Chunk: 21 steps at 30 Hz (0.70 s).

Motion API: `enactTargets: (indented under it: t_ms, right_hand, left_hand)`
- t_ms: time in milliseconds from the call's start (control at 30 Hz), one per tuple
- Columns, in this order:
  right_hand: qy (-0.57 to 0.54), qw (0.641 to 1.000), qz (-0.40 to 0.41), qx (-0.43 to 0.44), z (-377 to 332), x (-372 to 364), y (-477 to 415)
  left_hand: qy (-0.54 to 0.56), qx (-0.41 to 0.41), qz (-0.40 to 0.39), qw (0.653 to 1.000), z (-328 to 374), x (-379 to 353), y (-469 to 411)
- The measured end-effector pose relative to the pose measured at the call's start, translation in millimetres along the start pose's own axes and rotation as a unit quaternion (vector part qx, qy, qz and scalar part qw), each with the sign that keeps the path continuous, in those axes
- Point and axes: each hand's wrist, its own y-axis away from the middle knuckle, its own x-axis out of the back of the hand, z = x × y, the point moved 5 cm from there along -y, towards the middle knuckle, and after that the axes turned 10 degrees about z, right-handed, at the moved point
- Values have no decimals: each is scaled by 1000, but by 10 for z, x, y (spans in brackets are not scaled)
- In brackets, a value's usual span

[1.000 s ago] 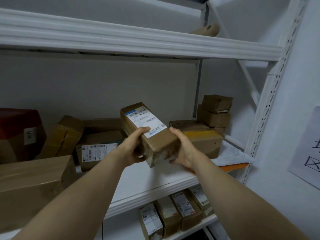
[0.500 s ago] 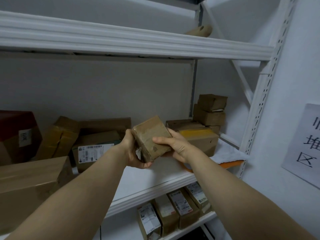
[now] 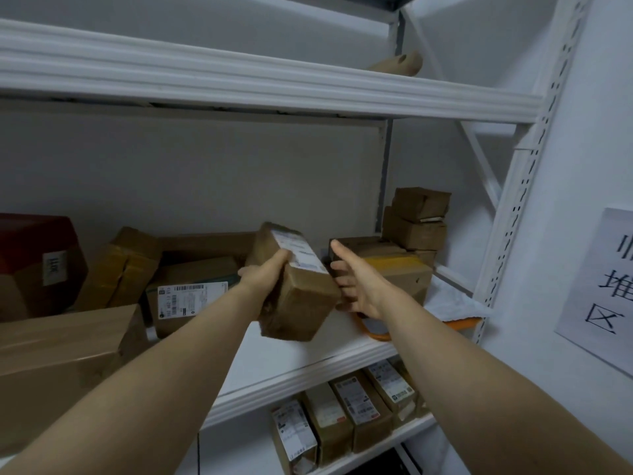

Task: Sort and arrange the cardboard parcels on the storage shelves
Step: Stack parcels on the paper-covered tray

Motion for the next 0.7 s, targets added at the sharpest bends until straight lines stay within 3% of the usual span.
enactTargets:
  t_ms: [67,133,200,267,333,433,533,700]
  right_hand:
    - [6,1000,-8,1,-4,-40,38]
    - [18,1000,-19,-4,10,-117,82]
    - [19,1000,-1,-10,56,-157,97]
    - [5,999,33,-20,142,-109,28]
    - [-35,998,39,-38,204,-48,20]
    - [-144,986,-2,-83,263,8,49]
    - [-218,971,-30,-98,235,3,67]
    - [-215,973,-40,-77,178,-27,46]
  left_hand:
    - [-83,-84,36,992,71,-8,32]
    - [-243,-174,88,950,117,-55,81]
    - [-305,-229,80,921,155,-128,143]
    - [-237,-243,4,941,179,-188,169]
    - [-74,-211,-60,973,222,-151,202]
    - [103,-129,-73,984,278,-23,162]
    - [121,-89,-134,979,284,-20,167]
    - [44,-71,-202,976,275,-95,304]
